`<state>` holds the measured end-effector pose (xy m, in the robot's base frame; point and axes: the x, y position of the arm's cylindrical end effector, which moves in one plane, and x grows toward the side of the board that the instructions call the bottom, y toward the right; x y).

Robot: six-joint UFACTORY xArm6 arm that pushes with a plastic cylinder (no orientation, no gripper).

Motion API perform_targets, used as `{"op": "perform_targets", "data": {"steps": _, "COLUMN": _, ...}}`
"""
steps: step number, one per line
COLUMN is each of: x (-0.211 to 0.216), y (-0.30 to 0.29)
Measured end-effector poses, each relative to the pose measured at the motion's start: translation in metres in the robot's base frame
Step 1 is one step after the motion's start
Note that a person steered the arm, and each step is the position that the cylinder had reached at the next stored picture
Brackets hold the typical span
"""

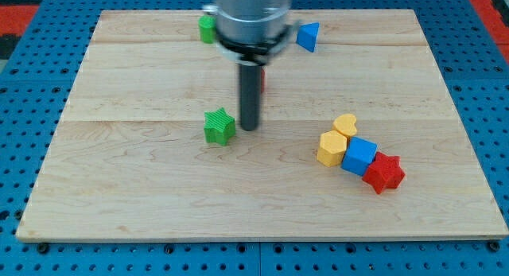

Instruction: Place the green star in between yellow blocks

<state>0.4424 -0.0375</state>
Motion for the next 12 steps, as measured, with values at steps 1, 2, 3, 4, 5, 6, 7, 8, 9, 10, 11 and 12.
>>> {"op": "perform_targets", "data": {"steps": 1, "x": -0.035, "y": -0.063}}
{"op": "perform_targets", "data": {"steps": 2, "x": -0.033, "y": -0.109}}
{"op": "perform_targets", "data": {"steps": 3, "x": -0.007, "y": -0.112}}
{"op": "perform_targets", "data": {"steps": 4, "x": 0.016, "y": -0.101}}
{"op": "perform_targets", "data": {"steps": 5, "x": 0.012, "y": -0.104}}
{"op": "perform_targets", "data": {"steps": 6, "x": 0.03, "y": -0.087}}
{"op": "perform_targets", "data": {"steps": 7, "x": 0.042, "y": 0.011}}
{"op": "perform_targets", "data": {"steps": 8, "x": 0.039, "y": 0.024}}
{"op": "perform_targets", "data": {"steps": 9, "x": 0.032, "y": -0.022}}
{"op": "perform_targets", "data": {"steps": 10, "x": 0.005, "y": -0.001}}
{"op": "perform_targets", "data": {"steps": 11, "x": 0.001, "y": 0.06}}
{"op": "perform_targets", "data": {"steps": 12, "x": 0.015, "y": 0.141}}
